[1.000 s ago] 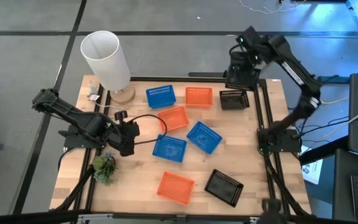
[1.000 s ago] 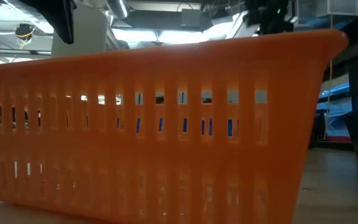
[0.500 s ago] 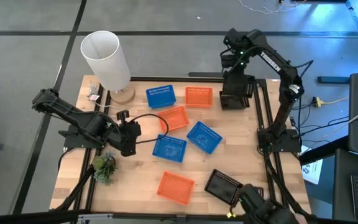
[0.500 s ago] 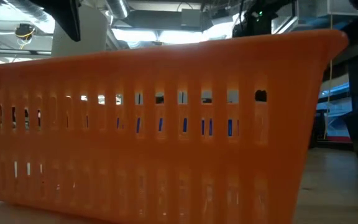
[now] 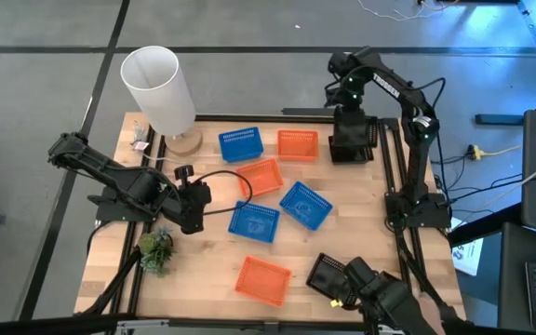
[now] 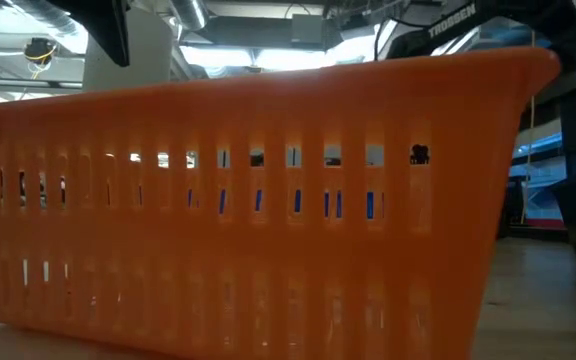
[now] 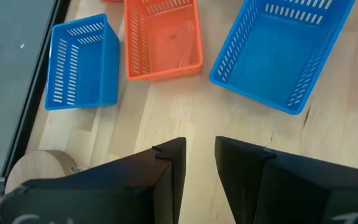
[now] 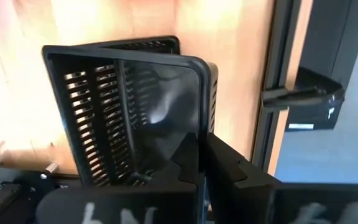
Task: Stack baskets by color
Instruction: Stack the middle black bin on top of the top black bin
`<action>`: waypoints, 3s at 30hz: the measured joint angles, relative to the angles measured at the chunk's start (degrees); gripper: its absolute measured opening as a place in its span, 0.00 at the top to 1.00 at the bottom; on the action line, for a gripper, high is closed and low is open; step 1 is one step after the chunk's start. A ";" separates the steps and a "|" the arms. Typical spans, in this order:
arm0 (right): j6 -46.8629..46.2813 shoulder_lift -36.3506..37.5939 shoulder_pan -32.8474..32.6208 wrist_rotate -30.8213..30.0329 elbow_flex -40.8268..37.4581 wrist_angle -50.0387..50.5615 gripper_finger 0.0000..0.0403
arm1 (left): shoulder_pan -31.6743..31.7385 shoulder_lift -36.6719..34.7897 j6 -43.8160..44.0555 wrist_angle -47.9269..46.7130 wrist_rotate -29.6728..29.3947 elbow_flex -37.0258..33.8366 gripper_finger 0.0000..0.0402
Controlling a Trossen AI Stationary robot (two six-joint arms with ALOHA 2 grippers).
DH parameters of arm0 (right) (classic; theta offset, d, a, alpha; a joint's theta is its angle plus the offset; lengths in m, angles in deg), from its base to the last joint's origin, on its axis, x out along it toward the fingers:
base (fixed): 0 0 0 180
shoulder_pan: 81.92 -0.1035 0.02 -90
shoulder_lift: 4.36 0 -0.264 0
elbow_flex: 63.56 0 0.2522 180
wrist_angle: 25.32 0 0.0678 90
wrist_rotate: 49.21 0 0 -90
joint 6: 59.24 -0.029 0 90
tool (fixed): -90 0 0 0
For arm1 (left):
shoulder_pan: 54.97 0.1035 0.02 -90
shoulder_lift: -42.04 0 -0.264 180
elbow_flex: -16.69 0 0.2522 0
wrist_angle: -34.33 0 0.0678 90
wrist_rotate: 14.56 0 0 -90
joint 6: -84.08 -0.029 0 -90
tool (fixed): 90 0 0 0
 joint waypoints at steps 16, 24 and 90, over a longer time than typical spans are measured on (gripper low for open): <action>1.74 0.09 -1.40 0.99 -5.89 0.12 0.99 | 0.00 0.00 -0.90 -0.09 0.02 0.00 0.81; 1.62 0.11 -2.65 2.36 -5.90 0.02 0.99 | 0.00 0.00 -0.79 -0.07 -0.04 0.00 0.81; 5.86 0.20 0.40 6.60 -11.21 -3.90 0.99 | 0.35 0.02 -0.97 0.46 -0.13 0.00 0.81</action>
